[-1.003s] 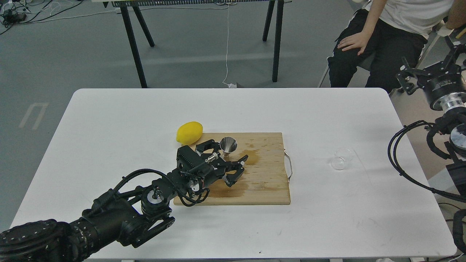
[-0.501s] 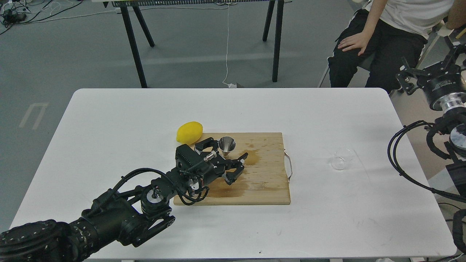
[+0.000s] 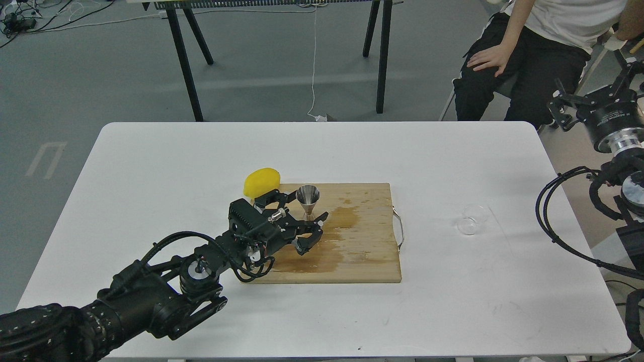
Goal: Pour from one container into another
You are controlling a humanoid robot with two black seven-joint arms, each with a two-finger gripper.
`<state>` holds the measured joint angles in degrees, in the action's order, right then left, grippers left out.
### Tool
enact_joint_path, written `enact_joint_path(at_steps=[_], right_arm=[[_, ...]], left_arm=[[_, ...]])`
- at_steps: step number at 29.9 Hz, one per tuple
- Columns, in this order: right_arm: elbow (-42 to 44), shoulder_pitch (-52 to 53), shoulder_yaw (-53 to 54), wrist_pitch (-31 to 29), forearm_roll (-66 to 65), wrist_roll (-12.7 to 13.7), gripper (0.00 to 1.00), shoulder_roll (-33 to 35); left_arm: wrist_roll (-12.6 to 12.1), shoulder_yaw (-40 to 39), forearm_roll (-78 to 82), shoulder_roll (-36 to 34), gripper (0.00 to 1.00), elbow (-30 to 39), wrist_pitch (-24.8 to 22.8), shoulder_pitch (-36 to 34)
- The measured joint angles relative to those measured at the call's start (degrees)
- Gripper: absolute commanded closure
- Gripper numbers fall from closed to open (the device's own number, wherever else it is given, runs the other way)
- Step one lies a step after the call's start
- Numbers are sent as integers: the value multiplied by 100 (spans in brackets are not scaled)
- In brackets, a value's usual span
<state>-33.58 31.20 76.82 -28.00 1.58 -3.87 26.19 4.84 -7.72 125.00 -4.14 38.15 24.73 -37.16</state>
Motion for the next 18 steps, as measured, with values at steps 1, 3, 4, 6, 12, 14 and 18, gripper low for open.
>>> enact_joint_path(at_steps=[1,3,4,6,12,14,18], right_arm=[[0,0,0,0,0,0,0,1],[0,0,0,0,0,0,0,2],[0,0,0,0,0,0,0,2],[3,0,0,0,0,1,0,2],[9,0,0,0,0,1,0,8],[9,0,0,0,0,1,0,8],[10,0,0,0,0,1,0,10]], left_arm=[[3,-4,0,-12,18,0,19,3],[9,-7,0,-62,16,0,68,11],[8,-9,0,-101,15,6,90,17],[8,-14,0,-207,14,87,124,78],[5,-78,0,-614,14,513,137,286],[5,-145,0,-748,14,664,137,362],[9,-308,0,-1104,13,984,152,446]])
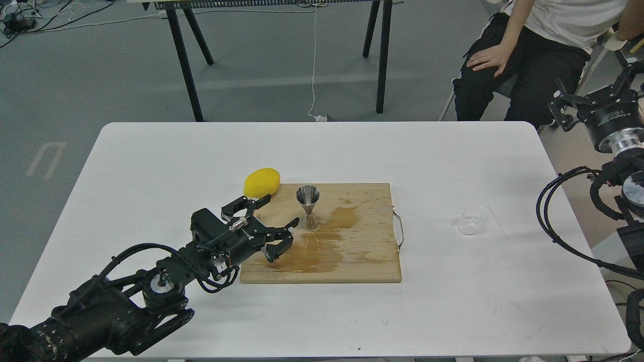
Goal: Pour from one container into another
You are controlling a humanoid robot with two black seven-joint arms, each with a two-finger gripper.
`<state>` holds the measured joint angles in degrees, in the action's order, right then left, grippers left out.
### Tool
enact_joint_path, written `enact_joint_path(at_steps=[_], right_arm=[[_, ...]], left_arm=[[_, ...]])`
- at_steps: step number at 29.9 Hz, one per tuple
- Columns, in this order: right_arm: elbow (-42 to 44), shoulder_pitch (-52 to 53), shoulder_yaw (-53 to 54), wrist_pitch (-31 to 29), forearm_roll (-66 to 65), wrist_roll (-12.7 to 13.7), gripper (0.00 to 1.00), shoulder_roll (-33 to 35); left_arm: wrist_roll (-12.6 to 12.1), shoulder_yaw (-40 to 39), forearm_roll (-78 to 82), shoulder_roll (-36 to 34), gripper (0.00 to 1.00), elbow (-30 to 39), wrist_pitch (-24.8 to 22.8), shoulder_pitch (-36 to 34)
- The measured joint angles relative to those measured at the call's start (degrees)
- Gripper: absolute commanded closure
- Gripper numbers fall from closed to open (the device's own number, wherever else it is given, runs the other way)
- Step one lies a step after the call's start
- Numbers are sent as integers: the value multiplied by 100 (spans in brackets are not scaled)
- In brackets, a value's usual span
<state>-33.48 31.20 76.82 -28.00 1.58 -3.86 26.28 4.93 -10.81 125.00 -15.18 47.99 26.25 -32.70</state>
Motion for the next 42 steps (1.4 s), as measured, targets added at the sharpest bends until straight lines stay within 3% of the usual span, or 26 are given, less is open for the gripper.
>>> enact_joint_path(at_steps=[10,16,20,23,30,33,37,42], right_arm=[[46,-16,-30,0,0,16,0,199],[-7,-158,-28,0,6,66,0,337],[-354,-506,-1,0,340,216,0,362],[-1130,-1112,89,2,1070,392,0,511],[-2494,-2241,349,391,1868,446,0,558],[-2925,-2784,363,613,2142,448,0,444],[-3553,-3525,380,753,2256,450,1,408],[-3901,-4291,549,197,2281,591,1,421]], left_arm=[[37,-973,0,-1141,13,915,170,-7],[308,-1469,-1431,-1779,13,1406,175,-20],[367,-1788,-3123,-1790,13,1465,148,-45],[371,-2090,-4507,-1705,12,1474,26,-106],[377,-3065,-6595,-912,1,1477,-273,-235],[346,-3718,-7324,-633,1,1472,-741,-237],[341,-4597,-8574,-551,0,1361,-1921,-237],[380,-5035,-9752,-547,0,1063,-2980,-238]])
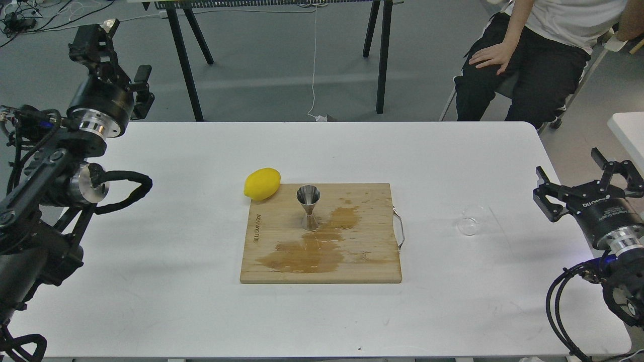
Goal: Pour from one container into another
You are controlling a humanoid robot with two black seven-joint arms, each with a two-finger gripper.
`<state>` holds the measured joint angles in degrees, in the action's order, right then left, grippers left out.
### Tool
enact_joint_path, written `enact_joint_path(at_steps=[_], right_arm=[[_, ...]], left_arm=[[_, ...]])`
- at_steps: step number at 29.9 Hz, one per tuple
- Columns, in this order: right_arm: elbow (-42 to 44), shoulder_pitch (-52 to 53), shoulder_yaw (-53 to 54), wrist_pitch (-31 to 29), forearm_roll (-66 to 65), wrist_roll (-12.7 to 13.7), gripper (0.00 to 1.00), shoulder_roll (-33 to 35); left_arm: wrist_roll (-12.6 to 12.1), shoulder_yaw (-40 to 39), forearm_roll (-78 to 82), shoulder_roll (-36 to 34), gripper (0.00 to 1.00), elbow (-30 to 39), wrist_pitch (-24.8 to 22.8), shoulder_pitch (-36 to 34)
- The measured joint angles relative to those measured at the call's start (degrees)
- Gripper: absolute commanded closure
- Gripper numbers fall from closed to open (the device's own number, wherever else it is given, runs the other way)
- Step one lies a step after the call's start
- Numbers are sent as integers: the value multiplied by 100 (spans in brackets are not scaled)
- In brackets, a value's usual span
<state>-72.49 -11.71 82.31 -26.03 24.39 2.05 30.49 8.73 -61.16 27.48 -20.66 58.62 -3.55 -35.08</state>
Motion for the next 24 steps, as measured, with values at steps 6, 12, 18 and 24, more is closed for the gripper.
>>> enact_joint_path(at_steps=[6,12,18,24], right_arm=[[321,-161,-180,-194,0,108,1,-13],[-150,-133,-336,482,230,530,1,-110],[-393,-139,-268,1692,274,565,0,-695],[-323,-120,108,2227,285,546,0,-1452]], left_arm=[[28,-46,-316,60,0,-151,-196,5],[165,-52,-324,87,0,-166,-186,7],[218,-85,-346,77,0,-167,-118,53],[303,-98,-349,60,0,-167,-102,90]])
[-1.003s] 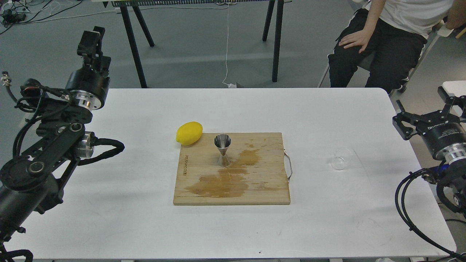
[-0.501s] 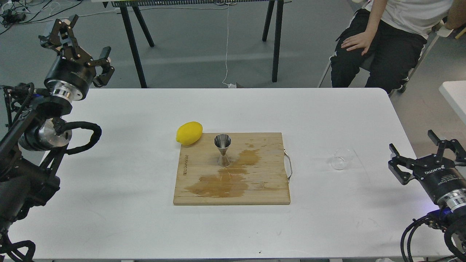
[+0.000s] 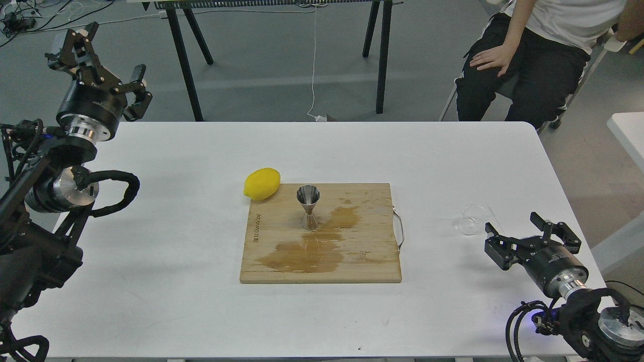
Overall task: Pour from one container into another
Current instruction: 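Reach the right gripper to the clear glass cup and grasp it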
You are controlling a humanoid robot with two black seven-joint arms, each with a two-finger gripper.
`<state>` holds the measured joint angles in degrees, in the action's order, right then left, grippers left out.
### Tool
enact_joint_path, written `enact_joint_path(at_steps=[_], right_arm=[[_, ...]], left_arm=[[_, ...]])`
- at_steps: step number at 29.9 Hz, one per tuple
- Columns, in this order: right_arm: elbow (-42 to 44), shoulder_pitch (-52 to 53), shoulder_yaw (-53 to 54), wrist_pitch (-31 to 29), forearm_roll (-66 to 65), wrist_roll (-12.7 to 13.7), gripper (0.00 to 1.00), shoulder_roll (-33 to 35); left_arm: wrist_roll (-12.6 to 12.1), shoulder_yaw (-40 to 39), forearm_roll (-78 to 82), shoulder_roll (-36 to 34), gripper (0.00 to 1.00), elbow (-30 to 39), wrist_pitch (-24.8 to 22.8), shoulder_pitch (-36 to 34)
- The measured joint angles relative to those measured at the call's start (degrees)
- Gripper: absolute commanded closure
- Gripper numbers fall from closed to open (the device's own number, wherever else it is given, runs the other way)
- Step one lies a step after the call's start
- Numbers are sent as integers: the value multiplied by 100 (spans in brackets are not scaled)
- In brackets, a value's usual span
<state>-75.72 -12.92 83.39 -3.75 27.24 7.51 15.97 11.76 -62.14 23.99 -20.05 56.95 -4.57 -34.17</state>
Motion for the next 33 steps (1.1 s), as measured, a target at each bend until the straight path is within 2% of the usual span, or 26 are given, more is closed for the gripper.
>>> enact_joint_path(at_steps=[6,14,22,33], right_arm=[[491,571,-35,516,-31,-107,1,-342],[1234,1042,-181,550,-85,-137,1,-592],[1531,1329,-485,509,-112,-136,3,-595],[1866,1582,-504,526,-106,-57,23,-722]], left_arm=[[11,15,0,-8,0,0,66,0],[11,27,8,-8,0,0,105,7],[11,27,9,-6,0,0,115,7],[16,18,17,-31,0,0,115,16]])
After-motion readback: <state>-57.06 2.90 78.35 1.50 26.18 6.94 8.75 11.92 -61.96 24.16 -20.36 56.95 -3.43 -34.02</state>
